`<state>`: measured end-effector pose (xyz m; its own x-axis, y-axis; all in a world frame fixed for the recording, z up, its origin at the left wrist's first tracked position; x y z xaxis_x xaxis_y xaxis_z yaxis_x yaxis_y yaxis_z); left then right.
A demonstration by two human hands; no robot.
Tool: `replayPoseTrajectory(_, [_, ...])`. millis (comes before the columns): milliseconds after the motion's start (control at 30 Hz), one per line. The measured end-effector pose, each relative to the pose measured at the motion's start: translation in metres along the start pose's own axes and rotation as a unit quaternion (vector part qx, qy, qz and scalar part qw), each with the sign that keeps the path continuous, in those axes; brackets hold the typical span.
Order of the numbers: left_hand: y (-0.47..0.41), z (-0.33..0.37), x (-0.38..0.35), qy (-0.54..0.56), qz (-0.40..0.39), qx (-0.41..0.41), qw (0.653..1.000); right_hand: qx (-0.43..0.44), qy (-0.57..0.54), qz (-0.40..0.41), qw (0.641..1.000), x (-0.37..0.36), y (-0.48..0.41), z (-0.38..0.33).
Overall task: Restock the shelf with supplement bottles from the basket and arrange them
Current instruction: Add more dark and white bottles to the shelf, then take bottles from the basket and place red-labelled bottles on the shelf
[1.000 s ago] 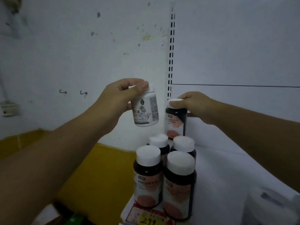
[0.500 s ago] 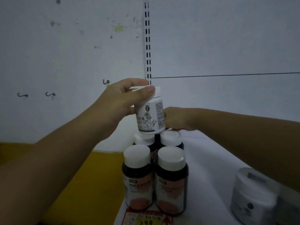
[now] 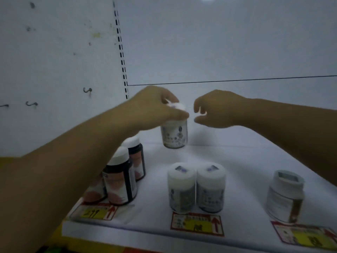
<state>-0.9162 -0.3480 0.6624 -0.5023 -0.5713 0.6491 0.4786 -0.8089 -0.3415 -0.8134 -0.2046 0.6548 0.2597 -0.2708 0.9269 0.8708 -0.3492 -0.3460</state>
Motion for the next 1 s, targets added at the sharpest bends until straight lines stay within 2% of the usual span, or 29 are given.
replayPoseTrajectory(33, [-0.005, -0.001, -0.011, -0.035, -0.006, 0.02, 0.999, 0.018, 0.077, -0.012, 0.997, 0.0, 0.011, 0.008])
replayPoseTrajectory(67, [-0.009, -0.003, -0.021, -0.058, -0.014, 0.044, 0.997, 0.026, 0.093, -0.025, 0.995, 0.001, 0.021, 0.015])
replayPoseTrajectory(200, [-0.021, -0.018, -0.053, -0.11, -0.055, 0.131, 0.984, 0.05, 0.001, -0.032, 0.998, 0.009, 0.05, 0.031])
replayPoseTrajectory(400, [-0.012, -0.035, -0.078, -0.233, -0.144, 0.189, 0.943, 0.074, -0.012, -0.066, 0.995, 0.003, 0.078, 0.042])
replayPoseTrajectory(467, [-0.005, -0.033, -0.08, -0.281, -0.143, 0.188, 0.93, 0.06, -0.024, -0.069, 0.996, 0.003, 0.088, 0.046])
replayPoseTrajectory(567, [0.006, -0.017, -0.079, -0.358, -0.117, 0.143, 0.915, 0.039, -0.03, -0.057, 0.997, 0.003, 0.11, 0.055])
replayPoseTrajectory(667, [0.017, 0.016, -0.08, -0.341, -0.085, 0.071, 0.934, 0.02, -0.014, -0.038, 0.999, 0.004, 0.141, 0.066])
replayPoseTrajectory(767, [0.036, 0.05, -0.1, -0.325, -0.043, -0.04, 0.944, 0.003, 0.016, -0.022, 1.0, 0.006, 0.18, 0.074])
replayPoseTrajectory(933, [0.088, 0.088, -0.162, -0.222, -0.035, -0.154, 0.962, -0.038, -0.012, -0.002, 0.999, 0.016, 0.264, 0.08])
replayPoseTrajectory(1000, [0.116, 0.103, -0.185, -0.149, -0.005, -0.206, 0.967, -0.033, -0.007, 0.032, 0.999, 0.021, 0.307, 0.081])
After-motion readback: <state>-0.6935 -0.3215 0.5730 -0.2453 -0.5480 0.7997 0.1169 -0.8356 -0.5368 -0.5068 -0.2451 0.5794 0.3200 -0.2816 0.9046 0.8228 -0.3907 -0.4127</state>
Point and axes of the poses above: each hand's wrist, its own y-axis away from the middle knuckle, its own x-axis out of the back of the hand, z = x × y, the point moved 2 cm from there along -y, towards the middle knuckle, and after that the axes turned 5 degrees about x, right-handed, at the moved point
